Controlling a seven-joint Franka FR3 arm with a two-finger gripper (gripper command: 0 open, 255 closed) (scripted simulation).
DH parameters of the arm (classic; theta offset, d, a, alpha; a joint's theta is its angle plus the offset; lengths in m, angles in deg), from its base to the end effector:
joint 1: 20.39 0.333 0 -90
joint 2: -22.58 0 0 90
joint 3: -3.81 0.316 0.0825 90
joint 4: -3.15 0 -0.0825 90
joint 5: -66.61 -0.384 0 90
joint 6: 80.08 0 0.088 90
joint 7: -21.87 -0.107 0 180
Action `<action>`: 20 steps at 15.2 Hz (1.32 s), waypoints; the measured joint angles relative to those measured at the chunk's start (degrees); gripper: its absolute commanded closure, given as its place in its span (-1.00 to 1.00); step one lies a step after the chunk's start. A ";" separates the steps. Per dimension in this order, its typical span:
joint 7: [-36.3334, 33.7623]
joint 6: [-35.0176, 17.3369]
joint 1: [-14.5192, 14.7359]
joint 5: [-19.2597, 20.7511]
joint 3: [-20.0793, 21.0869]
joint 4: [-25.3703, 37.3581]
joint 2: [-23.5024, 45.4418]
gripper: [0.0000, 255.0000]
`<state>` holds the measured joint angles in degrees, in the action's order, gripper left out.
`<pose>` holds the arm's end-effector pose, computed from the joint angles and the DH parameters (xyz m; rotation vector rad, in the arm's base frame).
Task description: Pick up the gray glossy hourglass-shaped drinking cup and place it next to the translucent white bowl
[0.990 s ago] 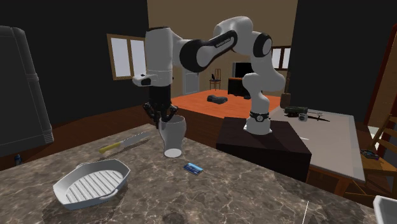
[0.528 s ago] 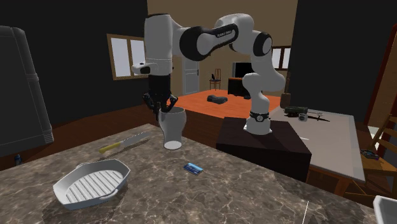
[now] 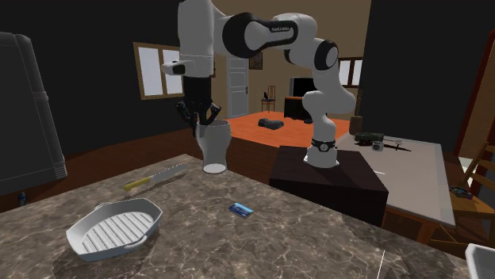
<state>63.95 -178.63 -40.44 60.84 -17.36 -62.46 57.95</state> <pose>0.5949 -0.4116 0.4594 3.0577 0.0951 -0.1185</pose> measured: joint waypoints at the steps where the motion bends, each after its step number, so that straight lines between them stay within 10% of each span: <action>1: 0.02 0.79 -0.11 -0.01 -0.01 0.85 0.05 1.00; 20: -22.22 -7.19 20.03 8.09 4.01 -31.37 -23.32 1.00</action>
<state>41.73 -185.82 -20.41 68.94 -13.35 -93.83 34.63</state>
